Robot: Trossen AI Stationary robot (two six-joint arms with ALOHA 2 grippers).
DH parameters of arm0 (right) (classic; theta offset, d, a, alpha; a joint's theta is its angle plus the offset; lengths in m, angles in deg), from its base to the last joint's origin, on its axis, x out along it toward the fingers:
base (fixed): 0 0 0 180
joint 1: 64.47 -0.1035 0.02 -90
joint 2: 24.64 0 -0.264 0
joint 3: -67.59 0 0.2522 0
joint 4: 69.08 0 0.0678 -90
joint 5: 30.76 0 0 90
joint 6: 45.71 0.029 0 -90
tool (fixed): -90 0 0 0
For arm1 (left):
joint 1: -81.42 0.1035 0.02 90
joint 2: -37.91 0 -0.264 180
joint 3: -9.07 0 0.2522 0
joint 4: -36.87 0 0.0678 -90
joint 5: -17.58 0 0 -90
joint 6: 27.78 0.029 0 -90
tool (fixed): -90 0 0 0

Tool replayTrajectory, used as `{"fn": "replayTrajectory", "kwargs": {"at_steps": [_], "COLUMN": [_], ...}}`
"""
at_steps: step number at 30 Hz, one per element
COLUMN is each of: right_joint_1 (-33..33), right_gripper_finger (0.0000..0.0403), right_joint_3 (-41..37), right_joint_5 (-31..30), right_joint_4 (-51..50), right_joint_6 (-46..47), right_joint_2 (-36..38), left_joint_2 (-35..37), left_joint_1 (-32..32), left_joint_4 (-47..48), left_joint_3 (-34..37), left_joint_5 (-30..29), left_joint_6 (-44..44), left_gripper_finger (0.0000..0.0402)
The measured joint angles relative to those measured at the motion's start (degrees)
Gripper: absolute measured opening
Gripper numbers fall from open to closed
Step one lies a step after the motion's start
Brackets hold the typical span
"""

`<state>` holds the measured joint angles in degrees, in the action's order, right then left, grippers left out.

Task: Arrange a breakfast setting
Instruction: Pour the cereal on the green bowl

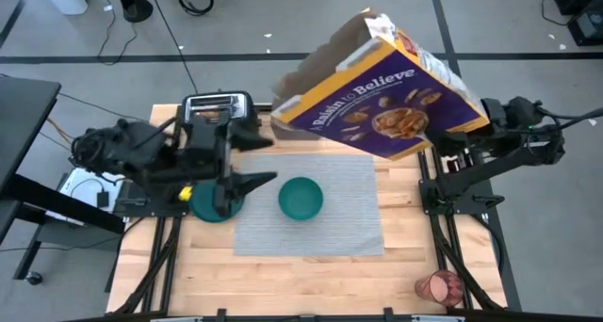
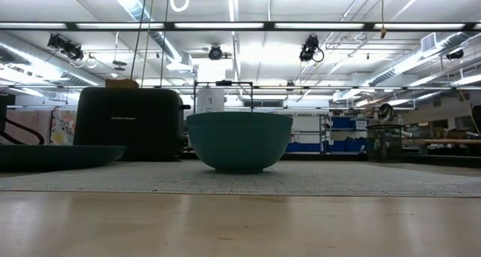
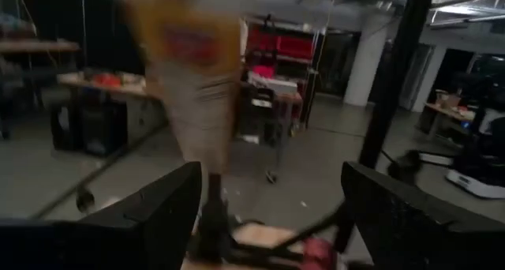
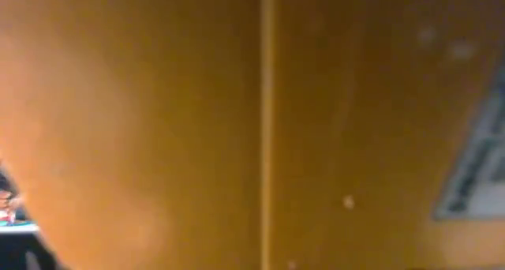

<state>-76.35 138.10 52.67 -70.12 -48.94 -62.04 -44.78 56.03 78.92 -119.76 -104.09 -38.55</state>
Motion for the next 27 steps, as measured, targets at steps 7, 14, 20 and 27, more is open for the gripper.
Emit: {"fn": "replayTrajectory", "kwargs": {"at_steps": [7, 14, 20, 27], "right_joint_1": [-0.02, 0.00, 0.00, 0.00], "right_gripper_finger": [0.0204, 0.0204, 0.0204, 0.0204], "right_joint_3": [-7.69, -10.44, -10.57, -10.55], "right_joint_5": [0.09, 1.12, 3.31, 4.32], "right_joint_4": [-9.48, -24.69, -34.27, -39.89], "right_joint_6": [5.85, 8.35, 9.15, 7.33], "right_joint_2": [9.71, 16.42, 17.55, 17.78], "left_joint_2": [1.46, 1.80, 1.66, 1.67], "left_joint_1": [-5.67, -8.65, -8.54, -7.56], "left_joint_4": [13.23, 14.25, 9.62, 8.63], "left_joint_3": [0.00, 0.04, 0.04, 0.04], "left_joint_5": [-5.74, -5.58, -5.67, -5.78], "left_joint_6": [-19.30, -35.25, -36.87, -36.91], "left_gripper_finger": [0.0307, 0.0306, 0.0306, 0.0306]}}
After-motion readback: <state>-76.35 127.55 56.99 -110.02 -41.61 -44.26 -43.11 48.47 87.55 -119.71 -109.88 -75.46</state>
